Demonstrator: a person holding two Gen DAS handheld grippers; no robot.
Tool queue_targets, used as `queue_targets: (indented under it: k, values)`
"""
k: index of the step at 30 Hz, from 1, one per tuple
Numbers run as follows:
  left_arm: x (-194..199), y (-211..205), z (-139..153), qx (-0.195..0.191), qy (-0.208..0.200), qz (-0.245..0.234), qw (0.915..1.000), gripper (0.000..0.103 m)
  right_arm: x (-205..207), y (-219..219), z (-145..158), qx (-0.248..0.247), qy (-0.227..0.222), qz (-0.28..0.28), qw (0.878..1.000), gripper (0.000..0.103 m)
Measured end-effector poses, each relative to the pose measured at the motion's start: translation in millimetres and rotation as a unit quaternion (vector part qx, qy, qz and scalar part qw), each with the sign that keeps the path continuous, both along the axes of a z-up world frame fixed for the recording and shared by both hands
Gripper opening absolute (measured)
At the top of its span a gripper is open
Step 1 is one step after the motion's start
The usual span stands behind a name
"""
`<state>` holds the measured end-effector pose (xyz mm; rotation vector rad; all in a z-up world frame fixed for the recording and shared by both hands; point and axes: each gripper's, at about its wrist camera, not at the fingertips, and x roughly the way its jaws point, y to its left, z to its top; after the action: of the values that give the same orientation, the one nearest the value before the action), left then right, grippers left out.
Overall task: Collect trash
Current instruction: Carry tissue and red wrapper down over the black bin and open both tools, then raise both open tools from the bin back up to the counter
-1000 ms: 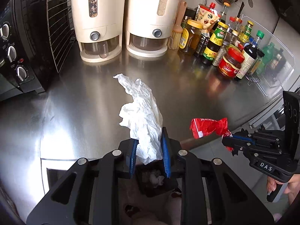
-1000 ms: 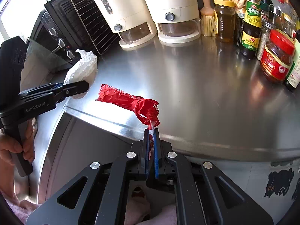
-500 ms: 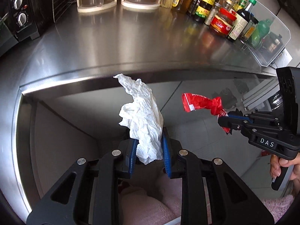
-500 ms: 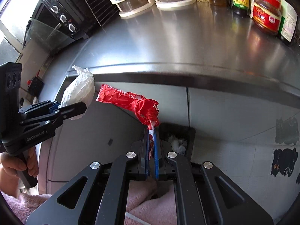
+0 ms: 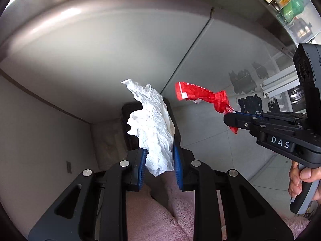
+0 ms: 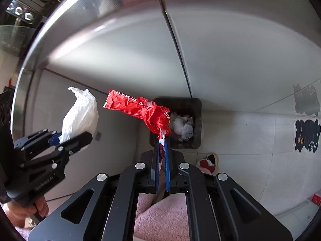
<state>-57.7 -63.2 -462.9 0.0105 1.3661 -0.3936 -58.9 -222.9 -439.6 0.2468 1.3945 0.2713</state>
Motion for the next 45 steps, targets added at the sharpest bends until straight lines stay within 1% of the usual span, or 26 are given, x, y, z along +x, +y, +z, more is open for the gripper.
queue_targets:
  k: [3, 5, 9, 14, 17, 18, 21, 24, 25, 27, 28, 29, 31, 33, 34, 35, 36, 37, 38, 39, 40, 41, 42, 45]
  values:
    - [4, -9, -23, 0.004, 0.005, -0.02, 0.9998, 0.023, 3, 1, -25, -0.003, 0.012, -0.016, 1.0, 0.006]
    - [8, -12, -39, 0.012, 0.012, -0.031, 0.9994, 0.023, 7, -1, -40, 0.005, 0.021, -0.034, 0.999, 0.006]
    - [20, -12, -66, 0.012, 0.033, -0.016, 0.9993, 0.023, 15, -1, -71, 0.013, 0.044, -0.048, 0.998, 0.006]
    - [26, -8, -92, 0.018, 0.062, 0.006, 0.9979, 0.025, 27, 3, -98, 0.015, 0.064, -0.052, 0.996, 0.006]
    - [30, -4, -103, 0.018, 0.072, 0.014, 0.9972, 0.025, 31, 6, -105, 0.015, 0.067, -0.055, 0.996, 0.007]
    - [31, -3, -105, 0.017, 0.074, 0.016, 0.997, 0.025, 32, 6, -106, 0.014, 0.069, -0.055, 0.996, 0.009]
    - [34, -3, -107, 0.015, 0.074, 0.018, 0.997, 0.025, 36, 6, -105, 0.018, 0.071, -0.055, 0.996, 0.009]
    - [33, 0, -102, 0.018, 0.07, 0.016, 0.9972, 0.032, 39, 9, -104, 0.018, 0.07, -0.053, 0.996, 0.009]
    - [35, -10, -105, 0.021, 0.068, 0.017, 0.9973, 0.033, 40, 10, -103, 0.021, 0.071, -0.054, 0.996, 0.01]
    - [34, -10, -103, 0.023, 0.067, 0.018, 0.9973, 0.043, 42, 10, -102, 0.02, 0.07, -0.057, 0.996, 0.01]
    - [35, -9, -102, 0.023, 0.066, 0.02, 0.9974, 0.045, 43, 10, -102, 0.019, 0.071, -0.058, 0.996, 0.012]
    - [35, -8, -101, 0.023, 0.065, 0.021, 0.9974, 0.047, 45, 10, -101, 0.02, 0.071, -0.059, 0.996, 0.015]
    - [35, -6, -98, 0.026, 0.065, 0.022, 0.9973, 0.051, 47, 10, -99, 0.019, 0.067, -0.061, 0.996, 0.053]
    - [35, -4, -94, 0.027, 0.063, 0.023, 0.9974, 0.062, 48, 10, -94, 0.013, 0.06, -0.062, 0.996, 0.054]
    - [35, -3, -91, 0.029, 0.06, 0.023, 0.9975, 0.065, 48, 9, -92, 0.01, 0.058, -0.061, 0.996, 0.057]
    - [35, -2, -88, 0.03, 0.058, 0.024, 0.9976, 0.072, 48, 9, -90, 0.006, 0.056, -0.061, 0.997, 0.061]
    - [36, -1, -84, 0.03, 0.056, 0.025, 0.9977, 0.079, 48, 9, -86, 0.0, 0.052, -0.062, 0.997, 0.073]
    - [36, 0, -81, 0.03, 0.055, 0.026, 0.9977, 0.081, 48, 8, -81, -0.005, 0.047, -0.063, 0.997, 0.08]
    - [37, 0, -77, 0.031, 0.054, 0.027, 0.9977, 0.085, 48, 8, -75, -0.01, 0.041, -0.061, 0.997, 0.082]
    - [37, -1, -73, 0.032, 0.053, 0.026, 0.9978, 0.087, 48, 8, -72, -0.014, 0.037, -0.058, 0.997, 0.085]
    - [37, 0, -69, 0.031, 0.052, 0.024, 0.9979, 0.087, 48, 8, -68, -0.016, 0.035, -0.055, 0.998, 0.094]
    - [37, -1, -63, 0.03, 0.051, 0.022, 0.998, 0.088, 48, 8, -63, -0.018, 0.031, -0.053, 0.998, 0.097]
    - [37, -2, -57, 0.031, 0.048, 0.021, 0.9982, 0.089, 48, 8, -58, -0.019, 0.027, -0.051, 0.998, 0.099]
    - [35, -2, -33, 0.028, 0.035, 0.018, 0.9988, 0.092, 46, 6, -41, -0.021, 0.014, -0.045, 0.999, 0.099]
